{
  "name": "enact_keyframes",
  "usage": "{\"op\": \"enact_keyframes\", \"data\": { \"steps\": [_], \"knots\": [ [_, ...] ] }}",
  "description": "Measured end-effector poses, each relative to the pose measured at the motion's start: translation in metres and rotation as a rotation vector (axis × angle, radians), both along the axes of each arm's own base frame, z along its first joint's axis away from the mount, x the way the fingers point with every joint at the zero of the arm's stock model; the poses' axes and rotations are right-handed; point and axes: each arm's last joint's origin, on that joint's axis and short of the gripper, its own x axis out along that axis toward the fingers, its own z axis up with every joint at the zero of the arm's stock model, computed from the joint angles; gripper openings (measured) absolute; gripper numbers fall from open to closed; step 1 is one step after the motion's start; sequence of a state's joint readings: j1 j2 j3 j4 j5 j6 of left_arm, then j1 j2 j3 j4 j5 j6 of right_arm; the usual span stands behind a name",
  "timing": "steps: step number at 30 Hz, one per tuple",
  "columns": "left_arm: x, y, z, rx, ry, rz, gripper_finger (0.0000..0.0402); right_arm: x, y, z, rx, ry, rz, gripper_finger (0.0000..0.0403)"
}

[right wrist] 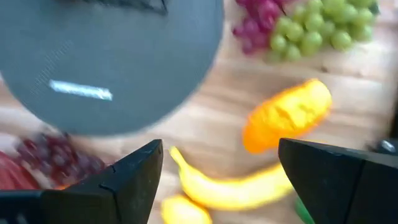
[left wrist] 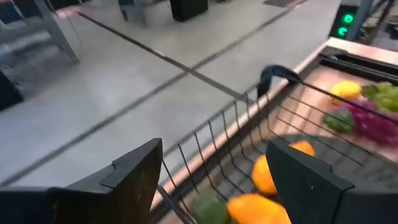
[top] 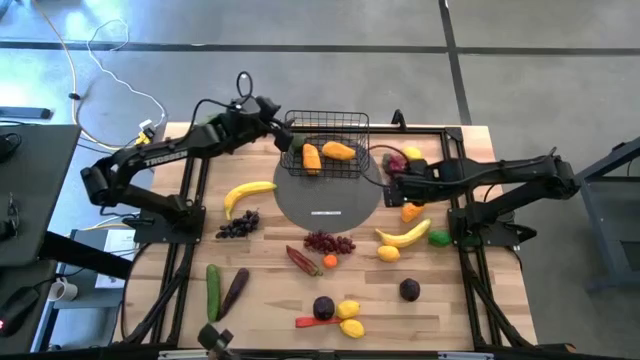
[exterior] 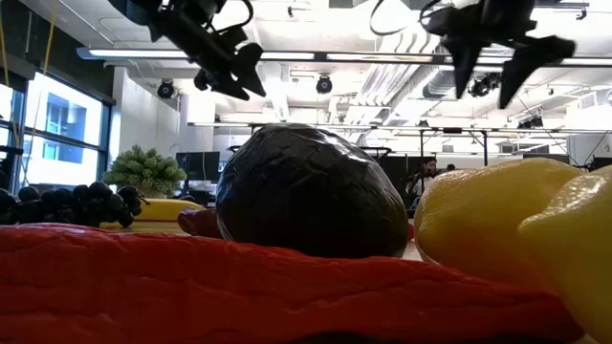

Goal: Build produce basket
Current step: Put the green lime into the black wire basket

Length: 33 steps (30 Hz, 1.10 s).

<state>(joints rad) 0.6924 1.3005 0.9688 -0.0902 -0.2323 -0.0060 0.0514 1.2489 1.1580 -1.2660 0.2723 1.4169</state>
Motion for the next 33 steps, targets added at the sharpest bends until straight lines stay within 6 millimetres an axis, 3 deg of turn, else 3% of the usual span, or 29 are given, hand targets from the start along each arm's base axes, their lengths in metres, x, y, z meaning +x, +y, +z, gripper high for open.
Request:
{"op": "enact_keyframes", "data": {
  "steps": [11,23,29,33],
  "knots": [
    [-0.005,-0.014,-0.016,-0.273,0.045,-0.127,0.0278,-0.013,0.022,-0.003,0.154,0.159,0.252,0.0300],
    [0.009,-0.038,-0.020,-0.288,0.107,-0.245,0.0278,-0.018,0.039,-0.003,0.173,0.224,0.574,0.0300],
    [0.016,-0.049,-0.020,-0.285,0.115,-0.289,0.0278,-0.025,0.047,-0.020,0.177,0.309,0.753,0.0300],
    [0.018,-0.054,-0.021,-0.284,0.128,-0.300,0.0278,-0.032,0.049,-0.037,0.210,0.382,0.769,0.0300]
  ]
}}
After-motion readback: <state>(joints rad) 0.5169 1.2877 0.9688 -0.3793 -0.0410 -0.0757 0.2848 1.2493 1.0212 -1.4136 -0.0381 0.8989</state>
